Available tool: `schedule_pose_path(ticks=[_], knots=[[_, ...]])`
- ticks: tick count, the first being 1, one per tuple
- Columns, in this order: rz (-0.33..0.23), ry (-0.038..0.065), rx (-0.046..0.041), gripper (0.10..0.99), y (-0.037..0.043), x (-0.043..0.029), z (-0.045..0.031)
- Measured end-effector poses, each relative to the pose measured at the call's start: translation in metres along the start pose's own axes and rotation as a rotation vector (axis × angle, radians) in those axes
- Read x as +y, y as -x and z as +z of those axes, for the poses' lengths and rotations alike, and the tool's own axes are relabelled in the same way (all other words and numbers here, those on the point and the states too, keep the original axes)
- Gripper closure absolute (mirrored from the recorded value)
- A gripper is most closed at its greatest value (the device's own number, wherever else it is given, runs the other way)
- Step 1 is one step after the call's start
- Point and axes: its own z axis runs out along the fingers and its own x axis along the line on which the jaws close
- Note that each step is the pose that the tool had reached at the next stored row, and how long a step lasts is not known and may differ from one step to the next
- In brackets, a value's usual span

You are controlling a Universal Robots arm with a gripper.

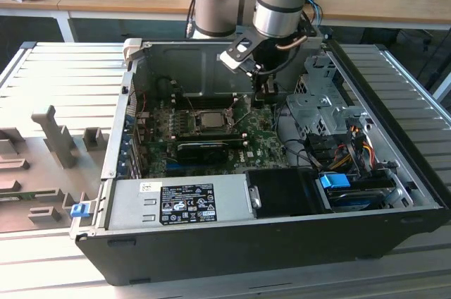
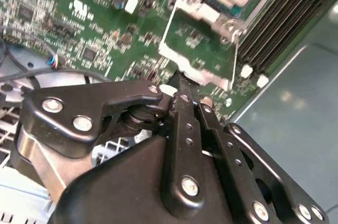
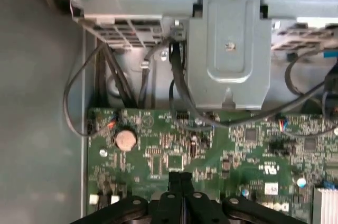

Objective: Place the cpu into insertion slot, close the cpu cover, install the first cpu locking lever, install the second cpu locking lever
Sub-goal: 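Close the cpu cover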

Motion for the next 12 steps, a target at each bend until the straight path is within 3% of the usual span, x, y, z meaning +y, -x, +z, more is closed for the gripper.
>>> schedule_pose_path(ticks=[5, 7, 12], knots=[[0.000, 0.000, 0.0001, 0.980, -0.0006, -0.0335, 0.0007], [0.000, 0.000, 0.0001, 0.980, -0.0010, -0.0433, 0.0013], [-0.004, 0.000, 0.0000, 0.980, -0.0015, -0.0593, 0.0044]])
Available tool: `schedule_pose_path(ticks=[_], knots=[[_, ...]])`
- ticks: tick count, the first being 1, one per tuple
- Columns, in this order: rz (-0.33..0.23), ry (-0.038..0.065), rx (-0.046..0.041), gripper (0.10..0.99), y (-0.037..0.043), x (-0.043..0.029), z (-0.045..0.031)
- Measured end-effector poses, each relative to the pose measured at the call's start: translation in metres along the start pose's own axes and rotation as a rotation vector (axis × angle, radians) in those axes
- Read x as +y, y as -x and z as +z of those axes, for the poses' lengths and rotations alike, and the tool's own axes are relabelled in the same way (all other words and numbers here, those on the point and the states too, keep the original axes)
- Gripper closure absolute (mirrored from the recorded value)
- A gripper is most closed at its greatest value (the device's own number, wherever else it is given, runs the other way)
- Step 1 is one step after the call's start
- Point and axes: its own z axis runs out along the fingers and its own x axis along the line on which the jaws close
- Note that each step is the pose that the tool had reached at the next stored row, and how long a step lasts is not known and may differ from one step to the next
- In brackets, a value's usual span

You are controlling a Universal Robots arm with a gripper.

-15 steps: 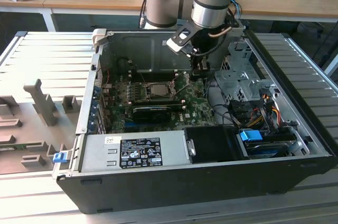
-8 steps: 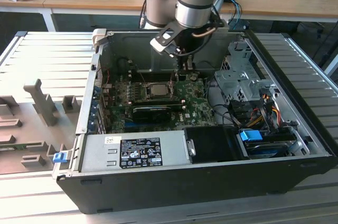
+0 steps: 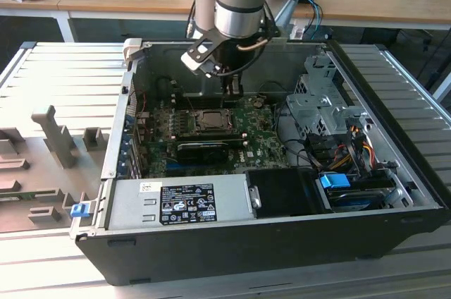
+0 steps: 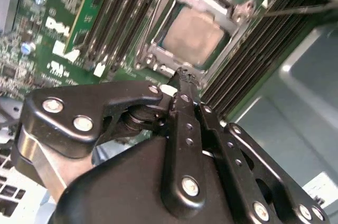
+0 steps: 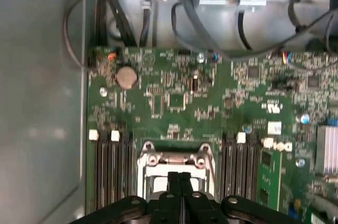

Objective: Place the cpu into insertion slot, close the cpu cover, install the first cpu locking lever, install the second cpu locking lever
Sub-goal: 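Close the cpu cover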

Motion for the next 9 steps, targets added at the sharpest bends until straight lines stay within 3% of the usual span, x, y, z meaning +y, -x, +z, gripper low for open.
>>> schedule_pose_path(ticks=[3, 9], knots=[[-0.011, -0.001, -0.0002, 0.980, -0.0001, -0.0157, 0.0043], [-0.015, -0.001, 0.0006, 0.980, -0.0003, -0.0214, 0.0045]])
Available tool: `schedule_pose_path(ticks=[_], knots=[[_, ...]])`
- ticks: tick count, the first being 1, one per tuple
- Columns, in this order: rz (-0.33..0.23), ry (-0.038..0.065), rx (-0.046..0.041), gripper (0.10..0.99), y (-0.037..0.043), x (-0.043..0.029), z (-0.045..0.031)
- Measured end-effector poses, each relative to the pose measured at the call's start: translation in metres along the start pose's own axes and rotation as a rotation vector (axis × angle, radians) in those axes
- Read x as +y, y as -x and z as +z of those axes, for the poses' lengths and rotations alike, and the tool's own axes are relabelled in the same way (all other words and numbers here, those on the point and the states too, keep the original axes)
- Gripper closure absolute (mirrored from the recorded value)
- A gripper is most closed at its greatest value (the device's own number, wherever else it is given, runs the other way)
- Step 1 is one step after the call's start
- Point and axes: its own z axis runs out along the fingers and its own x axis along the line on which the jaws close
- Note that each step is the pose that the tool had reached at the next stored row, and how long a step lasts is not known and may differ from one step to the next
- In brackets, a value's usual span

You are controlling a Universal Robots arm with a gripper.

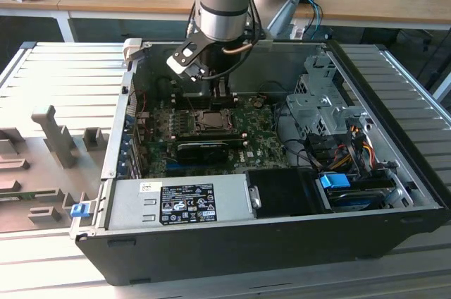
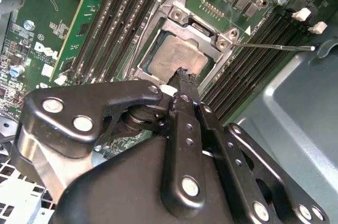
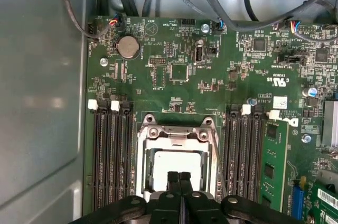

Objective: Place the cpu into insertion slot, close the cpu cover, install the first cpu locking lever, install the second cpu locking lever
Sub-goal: 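Close the cpu cover, then install the first cpu locking lever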

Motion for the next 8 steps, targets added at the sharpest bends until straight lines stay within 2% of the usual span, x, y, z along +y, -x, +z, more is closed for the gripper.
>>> schedule_pose_path(ticks=[4, 5, 8], knots=[[0.000, 0.000, 0.0000, 0.980, -0.0001, -0.0013, -0.0019], [0.000, 0.000, -0.0001, 0.980, -0.0003, -0.0014, -0.0080], [0.000, -0.002, -0.0027, 0.980, -0.0014, -0.0016, -0.0325]])
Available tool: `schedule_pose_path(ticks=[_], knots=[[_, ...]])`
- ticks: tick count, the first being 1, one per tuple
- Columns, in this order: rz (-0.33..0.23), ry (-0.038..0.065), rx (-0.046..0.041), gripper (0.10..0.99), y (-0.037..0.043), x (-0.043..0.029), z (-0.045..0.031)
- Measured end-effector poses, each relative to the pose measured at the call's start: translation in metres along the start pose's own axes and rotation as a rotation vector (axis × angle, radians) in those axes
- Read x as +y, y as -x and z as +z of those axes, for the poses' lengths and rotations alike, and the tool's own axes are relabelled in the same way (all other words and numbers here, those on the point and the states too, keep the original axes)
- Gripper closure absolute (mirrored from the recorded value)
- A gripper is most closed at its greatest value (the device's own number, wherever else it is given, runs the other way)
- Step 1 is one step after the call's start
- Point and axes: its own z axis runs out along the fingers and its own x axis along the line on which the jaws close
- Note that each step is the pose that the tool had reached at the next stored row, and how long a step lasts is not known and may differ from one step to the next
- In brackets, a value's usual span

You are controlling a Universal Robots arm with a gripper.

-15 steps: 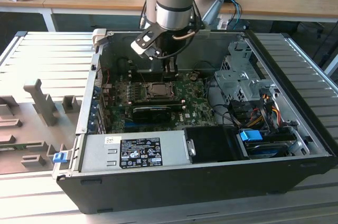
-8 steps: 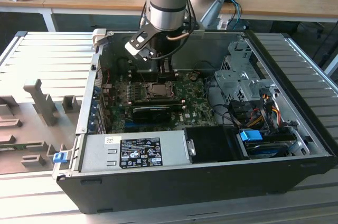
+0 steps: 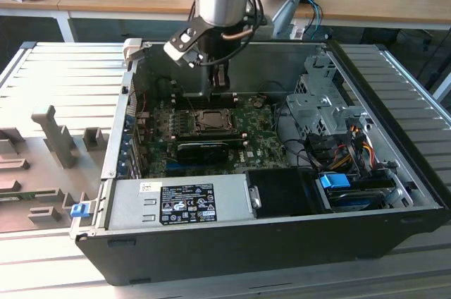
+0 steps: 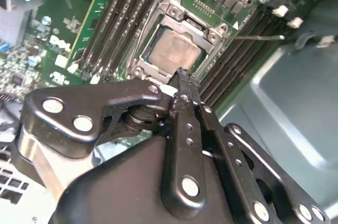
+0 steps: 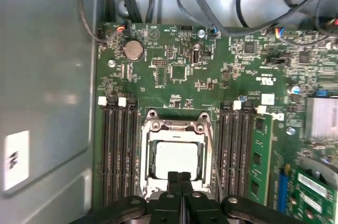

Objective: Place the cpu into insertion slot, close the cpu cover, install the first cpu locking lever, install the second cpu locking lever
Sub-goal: 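Install the first cpu locking lever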

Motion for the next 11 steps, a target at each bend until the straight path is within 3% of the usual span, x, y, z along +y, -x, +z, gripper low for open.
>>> schedule_pose_path(ticks=[2, 8, 9, 11], knots=[[-0.001, -0.002, -0.0069, 0.980, -0.0011, -0.0002, -0.0173], [-0.166, -0.007, -0.0093, 0.980, -0.0012, -0.0002, -0.0171], [-0.219, -0.008, -0.0099, 0.980, -0.0011, -0.0002, -0.0169], [-0.277, -0.010, -0.0106, 0.980, -0.0011, -0.0002, -0.0167]])
